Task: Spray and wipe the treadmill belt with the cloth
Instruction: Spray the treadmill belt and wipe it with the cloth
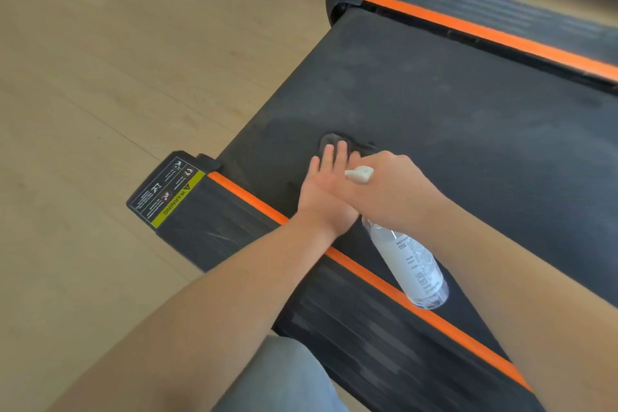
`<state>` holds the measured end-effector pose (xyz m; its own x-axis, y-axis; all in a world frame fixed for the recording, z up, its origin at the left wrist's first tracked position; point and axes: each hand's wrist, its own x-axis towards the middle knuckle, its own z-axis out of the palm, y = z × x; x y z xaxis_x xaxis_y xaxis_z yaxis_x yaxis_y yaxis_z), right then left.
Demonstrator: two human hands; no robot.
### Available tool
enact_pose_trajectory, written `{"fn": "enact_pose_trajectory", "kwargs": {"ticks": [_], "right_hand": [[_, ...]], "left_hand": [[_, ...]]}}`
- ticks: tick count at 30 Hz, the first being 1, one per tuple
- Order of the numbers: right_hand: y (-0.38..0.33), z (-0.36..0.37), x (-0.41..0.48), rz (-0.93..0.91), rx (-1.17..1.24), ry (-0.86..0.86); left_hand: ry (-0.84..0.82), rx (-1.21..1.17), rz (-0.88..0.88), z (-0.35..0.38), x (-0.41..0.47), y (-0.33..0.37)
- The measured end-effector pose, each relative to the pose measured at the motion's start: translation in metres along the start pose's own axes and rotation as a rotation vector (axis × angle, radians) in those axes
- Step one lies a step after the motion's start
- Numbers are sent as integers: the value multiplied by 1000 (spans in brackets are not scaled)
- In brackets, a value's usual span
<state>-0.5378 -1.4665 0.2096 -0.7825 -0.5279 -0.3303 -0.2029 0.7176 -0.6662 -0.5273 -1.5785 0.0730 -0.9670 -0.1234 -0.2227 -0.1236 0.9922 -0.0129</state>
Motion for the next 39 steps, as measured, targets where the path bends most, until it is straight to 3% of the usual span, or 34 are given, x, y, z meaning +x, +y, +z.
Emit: {"fn": "enact_pose_trajectory", "kwargs": {"ticks": [3, 5, 8, 11, 18, 20, 23, 30, 33, 37, 39], "right_hand": [[15, -1, -1, -1, -5, -80], [31, 3, -3, 15, 12, -191], [56, 11, -13, 23, -66, -349], [67, 15, -19, -3, -148, -393], [58, 4, -19, -50, -113, -323], [56, 4, -19, -50, -212, -206], [59, 2, -21, -2, -163, -59], [60, -1, -25, -55, -113, -109], [51, -1, -26, -85, -81, -64], [43, -2, -26, -108, 16, -13], [42, -3, -25, -109, 36, -11]], "left_hand": [[49, -60, -283, -8, 5, -45], [-21, -133, -422, -16, 7, -73], [-56, -158, -449, -20, 10, -81], [-15, -173, -505, -16, 13, -69], [49, -153, -452, -13, 7, -70], [55, -131, -526, -16, 11, -101], [-11, -145, -656, -19, 18, -138], [-8, -187, -438, -24, -1, -64], [34, -152, -155, -25, -16, -18], [-176, -233, 121, -29, -49, 18], [-141, -245, 198, -31, -55, 12]]}}
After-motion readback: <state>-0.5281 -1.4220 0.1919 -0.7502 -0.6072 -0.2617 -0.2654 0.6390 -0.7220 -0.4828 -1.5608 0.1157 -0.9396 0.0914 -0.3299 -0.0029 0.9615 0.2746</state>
